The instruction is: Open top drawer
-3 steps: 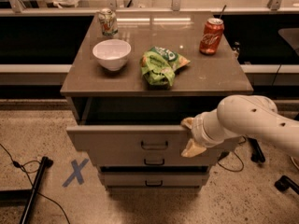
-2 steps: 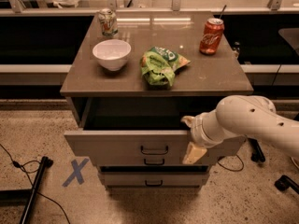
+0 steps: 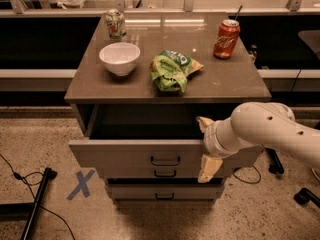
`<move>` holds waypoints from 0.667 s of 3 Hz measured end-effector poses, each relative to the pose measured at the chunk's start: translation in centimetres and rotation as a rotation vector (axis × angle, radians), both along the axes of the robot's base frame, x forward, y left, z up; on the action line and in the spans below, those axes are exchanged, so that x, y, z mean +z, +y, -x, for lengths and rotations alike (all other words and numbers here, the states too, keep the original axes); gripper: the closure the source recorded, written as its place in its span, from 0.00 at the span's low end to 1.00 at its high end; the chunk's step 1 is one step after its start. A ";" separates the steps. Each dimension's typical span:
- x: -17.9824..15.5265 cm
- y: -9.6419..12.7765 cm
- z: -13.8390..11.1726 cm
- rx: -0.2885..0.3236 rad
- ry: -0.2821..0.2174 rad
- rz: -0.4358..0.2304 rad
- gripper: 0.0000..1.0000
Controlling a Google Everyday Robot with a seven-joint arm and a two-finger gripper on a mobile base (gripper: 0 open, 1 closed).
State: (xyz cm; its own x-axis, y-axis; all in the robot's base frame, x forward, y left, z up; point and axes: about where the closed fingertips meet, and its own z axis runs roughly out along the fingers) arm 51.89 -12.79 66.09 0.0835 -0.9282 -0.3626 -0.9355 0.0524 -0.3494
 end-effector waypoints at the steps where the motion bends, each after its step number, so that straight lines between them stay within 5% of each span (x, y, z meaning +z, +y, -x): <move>1: -0.5 0.3 0.5 0.022 0.053 0.013 0.00; 2: -0.4 0.3 2.7 0.049 0.149 0.041 0.19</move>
Offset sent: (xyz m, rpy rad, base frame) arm -0.0597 0.0002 0.0002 -0.0824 0.2846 0.0841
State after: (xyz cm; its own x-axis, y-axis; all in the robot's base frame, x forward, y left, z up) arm 49.16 -12.48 65.72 0.0770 -0.9386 -0.3363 -0.9782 -0.0058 -0.2077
